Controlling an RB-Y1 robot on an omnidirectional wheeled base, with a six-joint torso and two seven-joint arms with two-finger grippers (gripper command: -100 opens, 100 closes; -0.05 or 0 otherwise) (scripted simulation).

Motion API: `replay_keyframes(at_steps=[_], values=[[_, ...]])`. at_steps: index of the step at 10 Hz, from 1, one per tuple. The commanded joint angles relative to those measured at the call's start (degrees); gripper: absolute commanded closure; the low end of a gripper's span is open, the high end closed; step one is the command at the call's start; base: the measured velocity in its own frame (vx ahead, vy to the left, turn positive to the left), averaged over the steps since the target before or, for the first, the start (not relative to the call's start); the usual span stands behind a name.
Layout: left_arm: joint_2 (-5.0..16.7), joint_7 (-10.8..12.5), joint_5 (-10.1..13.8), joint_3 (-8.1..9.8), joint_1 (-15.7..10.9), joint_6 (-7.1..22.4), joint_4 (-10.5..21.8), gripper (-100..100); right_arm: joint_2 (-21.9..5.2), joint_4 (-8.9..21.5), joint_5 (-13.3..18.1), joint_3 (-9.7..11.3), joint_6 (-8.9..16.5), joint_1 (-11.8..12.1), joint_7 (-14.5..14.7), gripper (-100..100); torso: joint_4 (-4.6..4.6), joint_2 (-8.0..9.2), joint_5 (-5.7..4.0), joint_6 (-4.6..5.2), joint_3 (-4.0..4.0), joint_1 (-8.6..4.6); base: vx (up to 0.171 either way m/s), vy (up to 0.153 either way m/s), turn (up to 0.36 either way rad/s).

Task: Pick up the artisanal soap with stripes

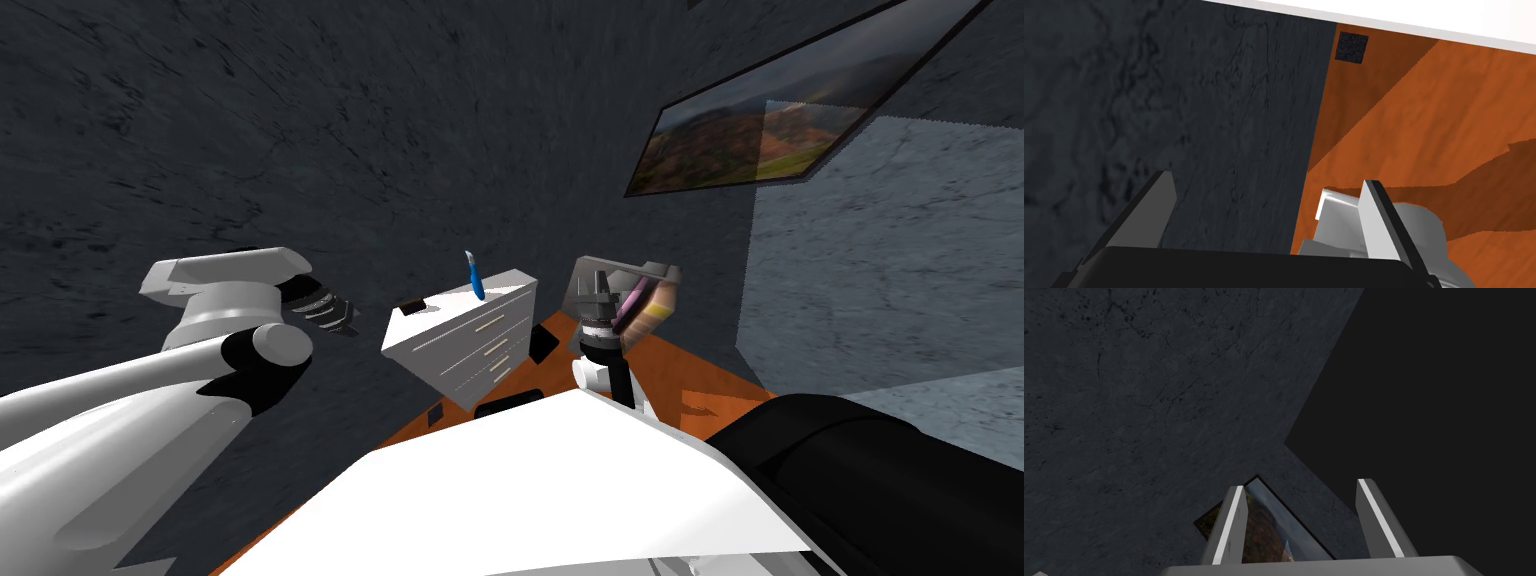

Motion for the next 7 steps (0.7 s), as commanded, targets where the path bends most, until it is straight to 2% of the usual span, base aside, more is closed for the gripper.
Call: replay_keyframes(at_steps=[1, 2, 3, 4, 6, 7], values=[[0.6, -0.3, 0.6, 0.82, -2.8, 1.9, 2.9, -100, 0.0, 0.0, 0.0, 0.0, 0.0, 0.0, 0.0, 0, 0.00, 0.00, 0.00, 0.00, 0.00, 0.00, 0.084, -0.100, -0.046], [0.6, -0.3, 0.6, 0.82, -2.8, 1.9, 4.2, -100, 0.0, 0.0, 0.0, 0.0, 0.0, 0.0, 0.0, 0, -0.01, -0.05, -0.02, 0.02, -0.03, -0.07, 0.066, -0.080, -0.030], [0.9, -0.5, 1.2, 1.51, -4.7, 3.6, 6.1, -100, 0.0, 0.0, 0.0, 0.0, 0.0, 0.0, 0.0, 0, -0.01, 0.00, 0.00, 0.00, -0.01, 0.01, 0.083, -0.074, -0.042], [0.9, -0.5, 1.2, 1.51, -4.7, 3.6, 6.5, -100, 0.0, 0.0, 0.0, 0.0, 0.0, 0.0, 0.0, 0, -0.01, -0.05, 0.00, 0.01, -0.03, 0.02, 0.063, -0.058, -0.023], [1.3, -0.8, 2.0, 2.61, -7.6, 6.9, 9.9, -100, 0.0, 0.0, 0.0, 0.0, 0.0, 0.0, 0.0, 0, -0.01, -0.02, 0.03, 0.01, -0.01, 0.09, 0.082, -0.073, -0.054], [1.3, -0.8, 2.0, 2.61, -7.6, 6.9, 10.1, -100, 0.0, 0.0, 0.0, 0.0, 0.0, 0.0, 0.0, 0, -0.02, -0.06, 0.00, 0.01, -0.04, 0.00, 0.065, -0.083, -0.012]])
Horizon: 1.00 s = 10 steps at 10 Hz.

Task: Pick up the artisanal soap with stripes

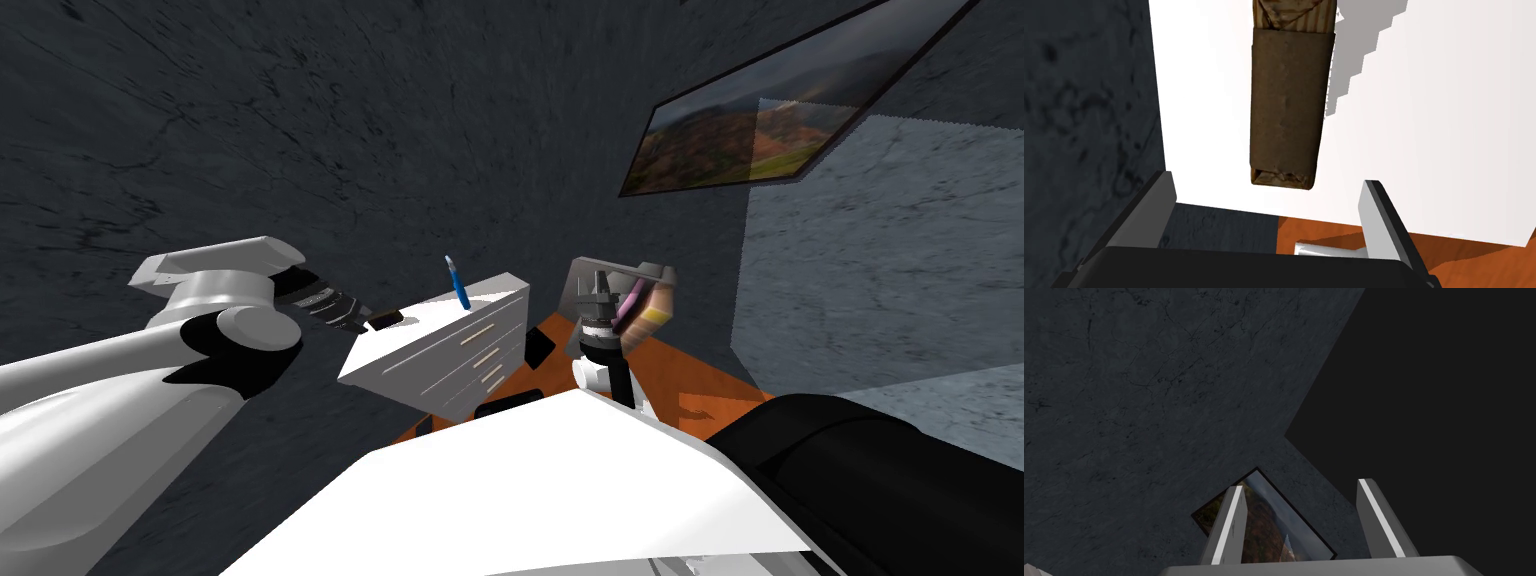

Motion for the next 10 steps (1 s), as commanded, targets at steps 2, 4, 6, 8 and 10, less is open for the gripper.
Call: replay_keyframes(at_steps=[2, 4, 6, 8, 10], values=[[0.4, -0.3, 0.5, 0.62, -2.2, 2.7, 3.3, -100, 0.0, 0.0, 0.0, 0.0, 0.0, 0.0, 0.0, 0, 0.01, 0.04, 0.01, 0.01, 0.03, 0.06, 0.058, -0.051, -0.026], [0.1, -0.1, 0.6, 0.71, -1.7, 3.0, 2.1, -100, 0.0, 0.0, 0.0, 0.0, 0.0, 0.0, 0.0, 0, 0.02, 0.11, 0.05, -0.01, 0.06, 0.20, 0.027, -0.022, -0.007], [-0.7, -0.1, 0.8, 0.77, -0.8, 1.4, 2.7, -100, 0.0, 0.0, 0.0, 0.0, 0.0, 0.0, 0.0, 0, 0.06, 0.25, 0.08, -0.02, 0.15, 0.33, 0.000, 0.000, 0.000], [-1.2, 0.0, 1.0, 0.80, -0.2, 0.5, 2.9, -100, 0.0, 0.0, 0.0, 0.0, 0.0, 0.0, 0.0, 0, 0.07, 0.29, 0.09, -0.03, 0.17, 0.34, -0.002, -0.003, 0.001], [-0.6, -0.2, 0.8, 0.53, -1.2, 0.1, 4.4, 100, 0.0, 0.0, 0.0, 0.0, 0.0, 0.0, 0.0, 0, 0.08, 0.30, 0.09, -0.03, 0.18, 0.35, 0.000, 0.000, 0.000]])
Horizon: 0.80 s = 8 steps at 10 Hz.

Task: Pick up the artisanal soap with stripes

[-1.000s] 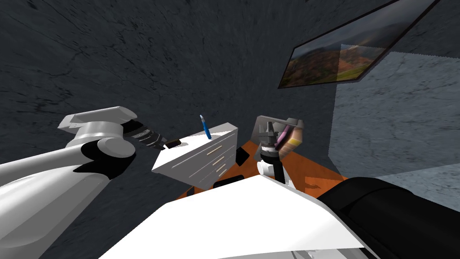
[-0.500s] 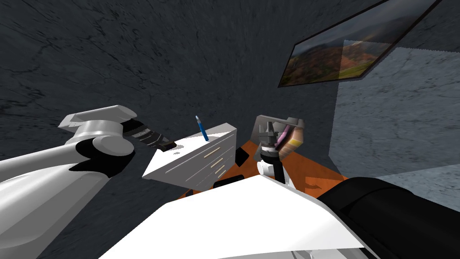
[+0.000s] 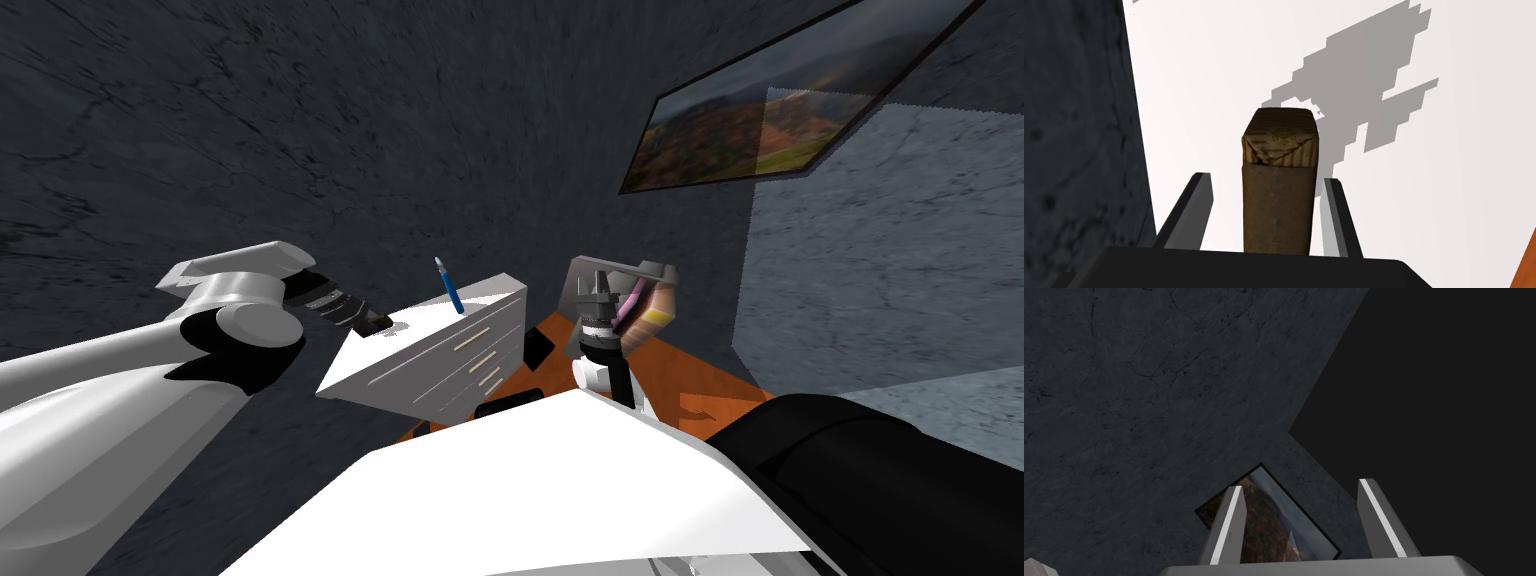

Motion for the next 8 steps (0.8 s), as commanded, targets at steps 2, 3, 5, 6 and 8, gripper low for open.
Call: replay_keyframes(at_steps=[2, 3, 5, 6, 8], values=[[0.0, 0.0, 0.0, 0.00, 0.0, 0.1, 0.0, 100, 0.0, 0.0, 0.0, 0.0, 0.0, 0.0, 0.0, 0, -0.01, -0.04, 0.01, 0.00, -0.02, 0.02, 0.000, 0.000, 0.000], [0.0, 0.0, 0.0, 0.00, 0.0, 0.0, 0.0, 100, 0.0, 0.0, 0.0, 0.0, 0.0, 0.0, 0.0, 0, -0.01, -0.03, 0.01, 0.00, -0.02, 0.02, 0.000, 0.000, 0.000], [0.0, 0.0, 0.0, 0.00, 0.0, 0.0, 0.0, 0, 0.0, 0.0, 0.0, 0.0, 0.0, 0.0, 0.0, 0, -0.01, -0.03, 0.01, 0.00, -0.02, 0.02, 0.000, 0.000, 0.000], [-0.2, 0.2, 0.1, 0.24, 0.6, 1.0, -1.7, 100, 0.0, 0.0, 0.0, 0.0, 0.0, 0.0, 0.0, 0, -0.01, -0.03, 0.01, 0.00, -0.02, 0.02, 0.000, 0.000, 0.000], [0.7, 0.0, -0.2, 0.17, -0.5, 2.9, -2.2, 100, 0.0, 0.0, 0.0, 0.0, 0.0, 0.0, 0.0, 0, 0.03, -0.01, -0.04, -0.01, 0.01, 0.01, 0.003, 0.003, -0.002]])
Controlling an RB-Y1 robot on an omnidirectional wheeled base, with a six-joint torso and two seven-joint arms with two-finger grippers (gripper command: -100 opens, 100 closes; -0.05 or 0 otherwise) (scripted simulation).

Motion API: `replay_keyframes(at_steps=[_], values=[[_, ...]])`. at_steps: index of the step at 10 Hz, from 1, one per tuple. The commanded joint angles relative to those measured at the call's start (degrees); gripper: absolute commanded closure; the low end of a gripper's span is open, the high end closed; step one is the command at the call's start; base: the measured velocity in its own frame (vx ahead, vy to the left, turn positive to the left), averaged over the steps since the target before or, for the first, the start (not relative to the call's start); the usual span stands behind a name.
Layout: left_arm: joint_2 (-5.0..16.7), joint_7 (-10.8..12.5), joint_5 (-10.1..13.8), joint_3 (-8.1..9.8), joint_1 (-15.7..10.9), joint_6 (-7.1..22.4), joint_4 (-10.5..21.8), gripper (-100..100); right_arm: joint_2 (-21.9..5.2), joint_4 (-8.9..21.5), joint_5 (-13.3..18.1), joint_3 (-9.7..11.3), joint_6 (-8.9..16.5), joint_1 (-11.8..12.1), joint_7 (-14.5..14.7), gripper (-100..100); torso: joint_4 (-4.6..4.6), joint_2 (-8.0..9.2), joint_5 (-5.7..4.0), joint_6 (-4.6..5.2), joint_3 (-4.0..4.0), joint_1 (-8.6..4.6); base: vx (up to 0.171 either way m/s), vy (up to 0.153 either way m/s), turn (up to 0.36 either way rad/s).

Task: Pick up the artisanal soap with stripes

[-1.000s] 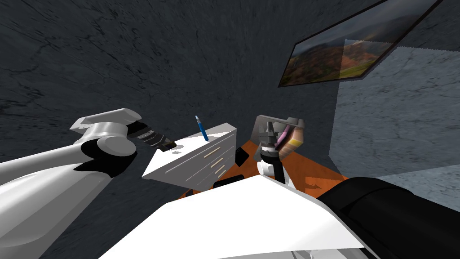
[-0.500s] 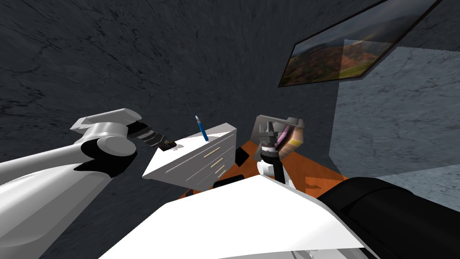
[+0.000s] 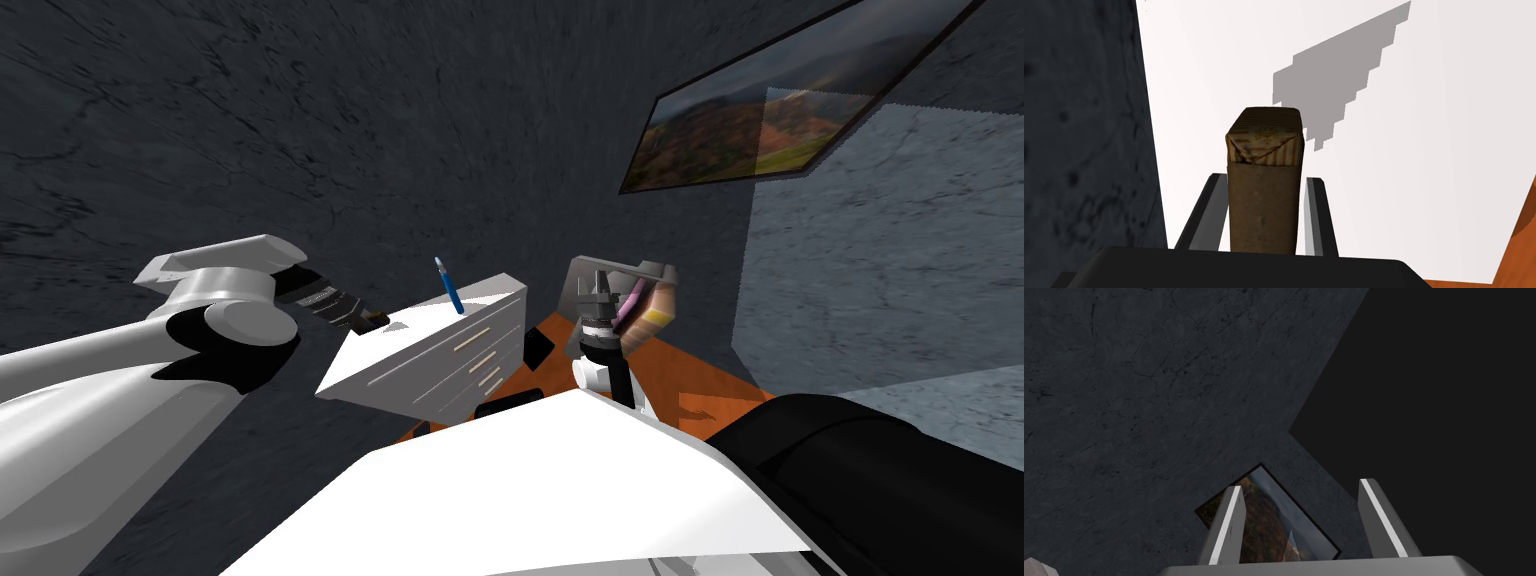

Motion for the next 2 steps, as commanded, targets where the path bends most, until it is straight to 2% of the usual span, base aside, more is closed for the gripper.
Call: replay_keyframes(at_steps=[1, 2], values=[[0.0, 0.0, 0.0, 0.00, 0.0, 0.0, 0.0, 100, 0.0, 0.0, 0.0, 0.0, 0.0, 0.0, 0.0, 0, 0.00, 0.00, 0.00, 0.00, 0.00, 0.00, 0.000, 0.000, 0.000], [0.1, 0.0, 0.0, -0.01, -0.1, 0.1, 0.0, 0, 0.0, 0.0, 0.0, 0.0, 0.0, 0.0, 0.0, 0, -0.02, -0.01, 0.02, 0.01, -0.01, 0.00, 0.000, 0.000, 0.000]])
